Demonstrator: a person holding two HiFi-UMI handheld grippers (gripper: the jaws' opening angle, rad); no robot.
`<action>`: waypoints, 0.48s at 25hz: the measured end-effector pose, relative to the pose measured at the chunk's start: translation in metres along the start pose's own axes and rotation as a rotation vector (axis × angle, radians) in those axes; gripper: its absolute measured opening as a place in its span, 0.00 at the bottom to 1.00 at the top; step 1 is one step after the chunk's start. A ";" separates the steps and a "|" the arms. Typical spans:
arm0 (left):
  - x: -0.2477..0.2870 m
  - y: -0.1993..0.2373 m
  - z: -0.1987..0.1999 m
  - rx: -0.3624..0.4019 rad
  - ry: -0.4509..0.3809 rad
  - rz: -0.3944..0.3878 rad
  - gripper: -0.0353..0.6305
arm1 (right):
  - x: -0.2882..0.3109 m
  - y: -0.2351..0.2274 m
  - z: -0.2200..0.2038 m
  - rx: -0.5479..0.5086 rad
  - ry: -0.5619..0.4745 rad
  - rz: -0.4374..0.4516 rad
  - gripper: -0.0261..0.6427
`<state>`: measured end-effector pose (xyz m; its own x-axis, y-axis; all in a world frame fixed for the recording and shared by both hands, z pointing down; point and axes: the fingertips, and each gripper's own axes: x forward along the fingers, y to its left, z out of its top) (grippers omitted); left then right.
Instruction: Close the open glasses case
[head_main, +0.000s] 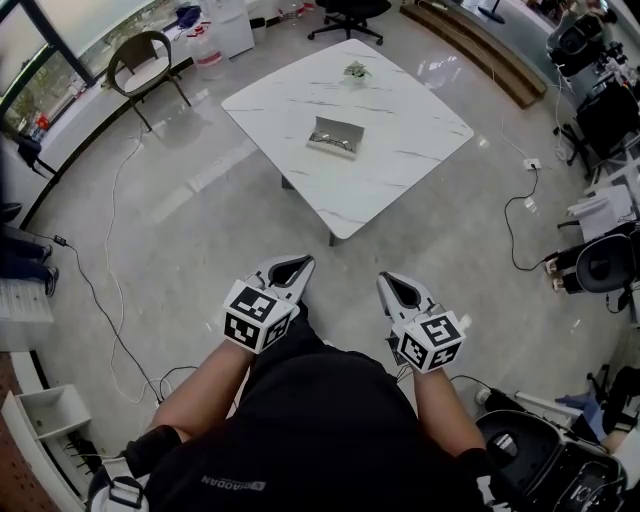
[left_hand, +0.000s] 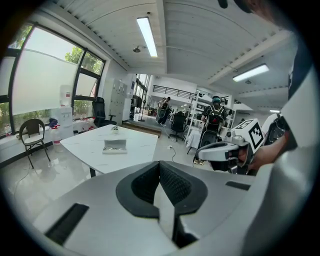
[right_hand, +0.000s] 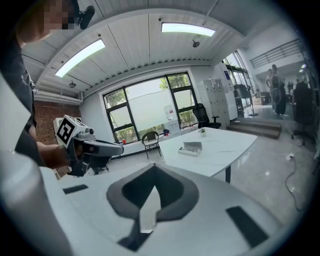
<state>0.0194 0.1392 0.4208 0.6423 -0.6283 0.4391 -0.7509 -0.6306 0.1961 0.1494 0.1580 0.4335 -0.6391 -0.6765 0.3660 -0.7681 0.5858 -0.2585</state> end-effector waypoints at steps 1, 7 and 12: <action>0.005 0.005 0.003 0.000 0.002 -0.004 0.06 | 0.005 -0.005 0.004 -0.002 0.001 -0.005 0.04; 0.030 0.043 0.019 0.013 0.034 -0.033 0.06 | 0.045 -0.028 0.027 0.011 0.014 -0.039 0.04; 0.056 0.098 0.050 0.030 0.035 -0.052 0.06 | 0.094 -0.047 0.058 0.014 0.012 -0.071 0.04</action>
<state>-0.0104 0.0196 0.4205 0.6737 -0.5784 0.4599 -0.7118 -0.6753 0.1934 0.1232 0.0405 0.4281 -0.5824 -0.7107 0.3945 -0.8121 0.5303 -0.2435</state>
